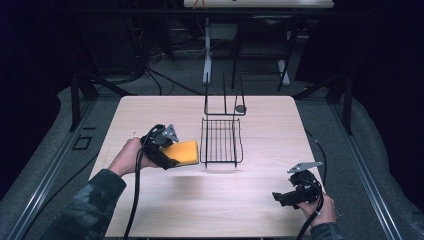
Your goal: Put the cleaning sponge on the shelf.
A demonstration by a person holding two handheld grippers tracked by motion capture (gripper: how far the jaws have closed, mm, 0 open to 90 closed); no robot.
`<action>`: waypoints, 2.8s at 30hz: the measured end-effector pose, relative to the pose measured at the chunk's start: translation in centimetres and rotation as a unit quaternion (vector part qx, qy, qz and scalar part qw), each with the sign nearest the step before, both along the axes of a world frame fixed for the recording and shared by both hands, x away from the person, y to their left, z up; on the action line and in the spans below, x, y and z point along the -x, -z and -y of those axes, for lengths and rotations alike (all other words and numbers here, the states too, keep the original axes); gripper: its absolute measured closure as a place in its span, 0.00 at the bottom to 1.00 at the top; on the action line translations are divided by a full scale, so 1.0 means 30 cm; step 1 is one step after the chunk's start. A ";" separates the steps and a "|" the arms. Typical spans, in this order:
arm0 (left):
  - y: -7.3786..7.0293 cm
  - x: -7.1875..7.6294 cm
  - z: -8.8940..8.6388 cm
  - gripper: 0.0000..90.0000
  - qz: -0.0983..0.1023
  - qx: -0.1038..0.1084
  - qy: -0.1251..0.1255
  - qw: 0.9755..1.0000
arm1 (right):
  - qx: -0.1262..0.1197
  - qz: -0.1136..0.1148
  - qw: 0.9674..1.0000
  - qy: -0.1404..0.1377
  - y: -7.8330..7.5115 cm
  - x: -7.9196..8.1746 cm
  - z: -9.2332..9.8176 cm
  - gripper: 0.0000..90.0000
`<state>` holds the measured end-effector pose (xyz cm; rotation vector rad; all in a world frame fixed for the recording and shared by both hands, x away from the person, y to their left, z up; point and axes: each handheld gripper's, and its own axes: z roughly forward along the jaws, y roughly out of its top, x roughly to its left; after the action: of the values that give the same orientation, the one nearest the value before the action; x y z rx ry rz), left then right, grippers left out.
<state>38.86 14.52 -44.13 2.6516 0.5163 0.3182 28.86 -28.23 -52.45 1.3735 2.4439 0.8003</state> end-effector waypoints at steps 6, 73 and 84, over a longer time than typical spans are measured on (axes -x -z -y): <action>-0.011 -0.011 0.032 0.33 0.007 0.001 0.007 1.000 | 0.003 0.001 1.000 0.001 -0.001 0.003 -0.004 0.05; 0.063 -0.102 0.304 0.33 0.056 0.005 0.033 0.998 | 0.002 0.000 1.000 -0.007 0.001 -0.003 -0.014 0.05; 0.069 -0.113 0.335 0.33 0.058 -0.001 0.041 0.997 | 0.005 0.001 1.000 -0.009 0.002 -0.004 -0.013 0.05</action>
<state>42.25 4.47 -46.21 2.6281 0.3690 0.4435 28.97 -27.85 -52.49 1.3471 2.4597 0.7911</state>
